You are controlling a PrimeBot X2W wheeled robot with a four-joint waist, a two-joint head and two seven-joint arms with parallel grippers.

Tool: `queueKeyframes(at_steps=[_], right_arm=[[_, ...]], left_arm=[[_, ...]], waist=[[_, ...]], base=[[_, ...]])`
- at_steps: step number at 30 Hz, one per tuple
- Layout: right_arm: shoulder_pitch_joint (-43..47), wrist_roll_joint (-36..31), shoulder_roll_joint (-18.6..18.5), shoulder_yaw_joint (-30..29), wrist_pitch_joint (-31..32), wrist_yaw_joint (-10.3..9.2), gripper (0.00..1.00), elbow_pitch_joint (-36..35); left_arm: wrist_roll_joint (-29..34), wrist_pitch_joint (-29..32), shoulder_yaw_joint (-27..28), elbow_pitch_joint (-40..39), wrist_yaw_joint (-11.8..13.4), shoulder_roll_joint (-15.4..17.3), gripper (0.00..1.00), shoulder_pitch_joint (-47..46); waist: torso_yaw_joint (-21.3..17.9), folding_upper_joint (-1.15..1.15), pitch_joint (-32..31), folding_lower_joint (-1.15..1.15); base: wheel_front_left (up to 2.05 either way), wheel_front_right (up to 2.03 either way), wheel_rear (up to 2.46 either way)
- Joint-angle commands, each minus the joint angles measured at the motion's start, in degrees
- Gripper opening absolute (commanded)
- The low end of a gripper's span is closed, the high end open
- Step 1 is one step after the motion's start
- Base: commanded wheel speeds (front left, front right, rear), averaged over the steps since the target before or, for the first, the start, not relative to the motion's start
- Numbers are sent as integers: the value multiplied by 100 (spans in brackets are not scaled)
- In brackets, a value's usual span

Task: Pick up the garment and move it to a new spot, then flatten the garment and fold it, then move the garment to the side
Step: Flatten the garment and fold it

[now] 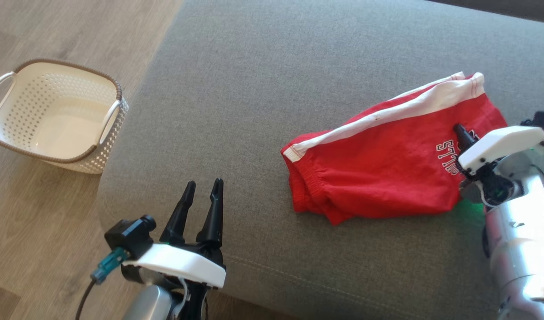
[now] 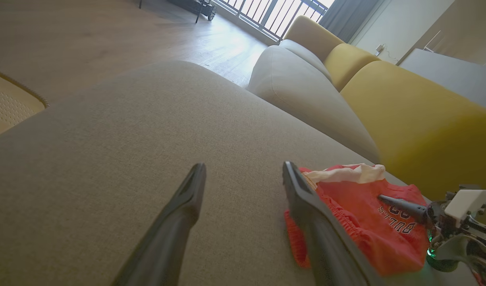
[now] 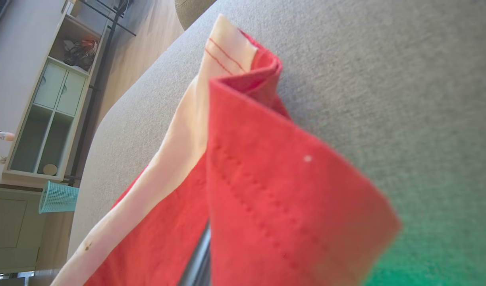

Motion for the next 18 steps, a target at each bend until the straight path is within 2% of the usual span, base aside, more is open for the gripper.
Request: queueKeyframes(at_steps=[1, 10, 18], right_arm=[[183, 109, 206, 193, -131, -2, 0, 1], [723, 918, 275, 496, -1002, -2, 0, -628], [1265, 1066, 293, 193, -1800, -2, 0, -876]], left_arm=[[91, -45, 184, -170, -6, 12, 100, -143], [285, -45, 158, -136, -26, 12, 100, -57], [328, -45, 171, -122, -7, 12, 100, 67]], waist=[[-51, 0, -64, 0], [-483, 0, -401, 0], [-787, 0, -645, 0]], base=[[0, 0, 0], [0, 0, 0], [0, 0, 0]])
